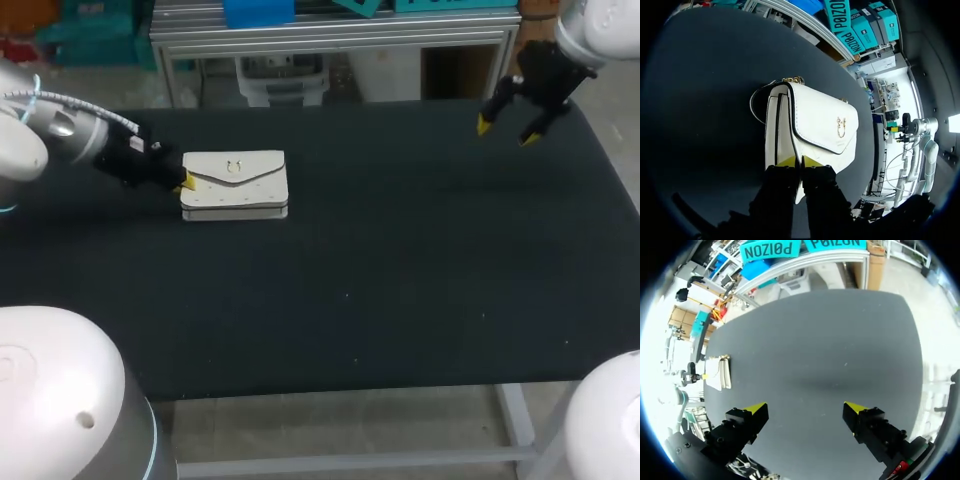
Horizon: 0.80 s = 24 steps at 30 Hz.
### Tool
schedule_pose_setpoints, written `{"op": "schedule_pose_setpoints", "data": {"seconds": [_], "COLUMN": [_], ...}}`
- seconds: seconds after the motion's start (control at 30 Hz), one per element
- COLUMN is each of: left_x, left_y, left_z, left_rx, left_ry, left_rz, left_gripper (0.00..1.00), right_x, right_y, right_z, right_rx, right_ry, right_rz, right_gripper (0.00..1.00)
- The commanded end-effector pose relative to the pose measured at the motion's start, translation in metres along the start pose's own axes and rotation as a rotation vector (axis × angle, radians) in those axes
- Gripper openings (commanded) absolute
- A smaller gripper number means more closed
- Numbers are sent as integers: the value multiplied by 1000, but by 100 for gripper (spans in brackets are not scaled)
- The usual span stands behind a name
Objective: Pick up the bag, open it, inspect its contents, close it, and place it on the opposite side
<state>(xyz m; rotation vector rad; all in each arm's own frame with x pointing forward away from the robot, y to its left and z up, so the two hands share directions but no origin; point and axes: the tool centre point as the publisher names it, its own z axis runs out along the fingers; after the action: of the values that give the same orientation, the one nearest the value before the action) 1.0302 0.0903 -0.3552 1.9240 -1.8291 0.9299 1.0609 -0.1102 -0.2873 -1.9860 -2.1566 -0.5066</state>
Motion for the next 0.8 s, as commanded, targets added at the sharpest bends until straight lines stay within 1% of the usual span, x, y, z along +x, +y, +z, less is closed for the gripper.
{"op": "schedule_pose_setpoints", "data": {"seconds": [0.03,0.23,0.4,0.57,0.8], "left_x": [-29,-65,-90,-108,-130], "left_y": [-30,-54,-65,-72,-85], "left_z": [-12,-35,-52,-68,-101], "left_rx": [-80,-83,-104,-123,-97], "left_ry": [15,17,-6,-25,-45], "left_rz": [-17,-32,-42,-59,-81], "left_gripper": [0,0,0,0,0], "right_x": [0,-9,-19,-26,-25], "right_y": [8,12,15,16,19], "right_z": [-2,-7,-12,-17,-17], "right_rx": [19,36,48,52,62], "right_ry": [-13,-26,-45,-74,-90], "right_rz": [5,21,22,56,69], "right_gripper": [100,100,100,100,100]}}
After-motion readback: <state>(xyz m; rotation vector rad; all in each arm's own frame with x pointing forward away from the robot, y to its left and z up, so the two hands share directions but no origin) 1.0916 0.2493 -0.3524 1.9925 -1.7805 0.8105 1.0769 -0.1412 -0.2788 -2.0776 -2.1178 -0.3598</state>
